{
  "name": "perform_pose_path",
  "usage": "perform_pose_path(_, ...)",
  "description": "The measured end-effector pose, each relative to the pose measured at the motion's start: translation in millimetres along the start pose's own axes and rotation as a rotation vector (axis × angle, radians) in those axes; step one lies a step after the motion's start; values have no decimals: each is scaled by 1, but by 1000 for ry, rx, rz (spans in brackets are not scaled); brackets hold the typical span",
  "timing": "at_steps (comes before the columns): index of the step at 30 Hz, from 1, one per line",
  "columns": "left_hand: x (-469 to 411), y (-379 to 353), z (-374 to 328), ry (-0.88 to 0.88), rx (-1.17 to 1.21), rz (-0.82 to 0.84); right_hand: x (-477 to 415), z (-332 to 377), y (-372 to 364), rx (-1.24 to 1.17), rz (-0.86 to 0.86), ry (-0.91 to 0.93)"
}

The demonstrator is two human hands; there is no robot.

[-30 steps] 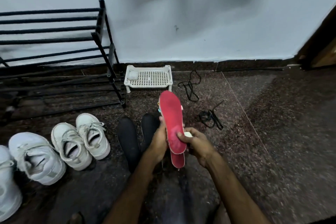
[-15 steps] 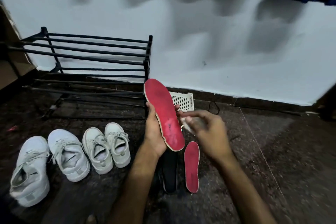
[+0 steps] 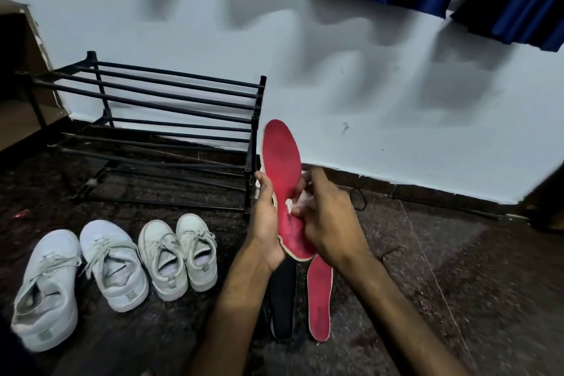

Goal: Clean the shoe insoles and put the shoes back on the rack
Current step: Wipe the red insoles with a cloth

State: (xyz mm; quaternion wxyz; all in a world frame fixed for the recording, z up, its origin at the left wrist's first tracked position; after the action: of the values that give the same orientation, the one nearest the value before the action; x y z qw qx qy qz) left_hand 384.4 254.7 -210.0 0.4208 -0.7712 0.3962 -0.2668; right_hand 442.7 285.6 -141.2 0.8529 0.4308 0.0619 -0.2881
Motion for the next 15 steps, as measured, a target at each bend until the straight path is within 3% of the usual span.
perform_pose_path(3, -4, 10, -5, 20, -30, -54, 30, 9, -10, -144, 148, -2)
perform_pose_path(10, 2, -8, -4, -64, -54, 10, -13, 12, 6, 103, -68, 109)
perform_pose_path(15, -2, 8, -34, -173, -39, -6, 25, 9, -19, -43, 193, 54)
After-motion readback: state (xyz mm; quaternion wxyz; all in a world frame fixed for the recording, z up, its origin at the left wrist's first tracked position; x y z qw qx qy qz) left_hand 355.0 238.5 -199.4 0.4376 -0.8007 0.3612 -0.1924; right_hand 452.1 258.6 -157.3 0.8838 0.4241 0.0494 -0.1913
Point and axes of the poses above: each hand's wrist, its own x-axis away from the middle knuckle, its own y-axis out of the back of the hand, z = x × y, the point moved 7 cm from there along -x, towards the middle knuckle, and after that the axes turned 3 degrees about -x, right-handed, at the moved point
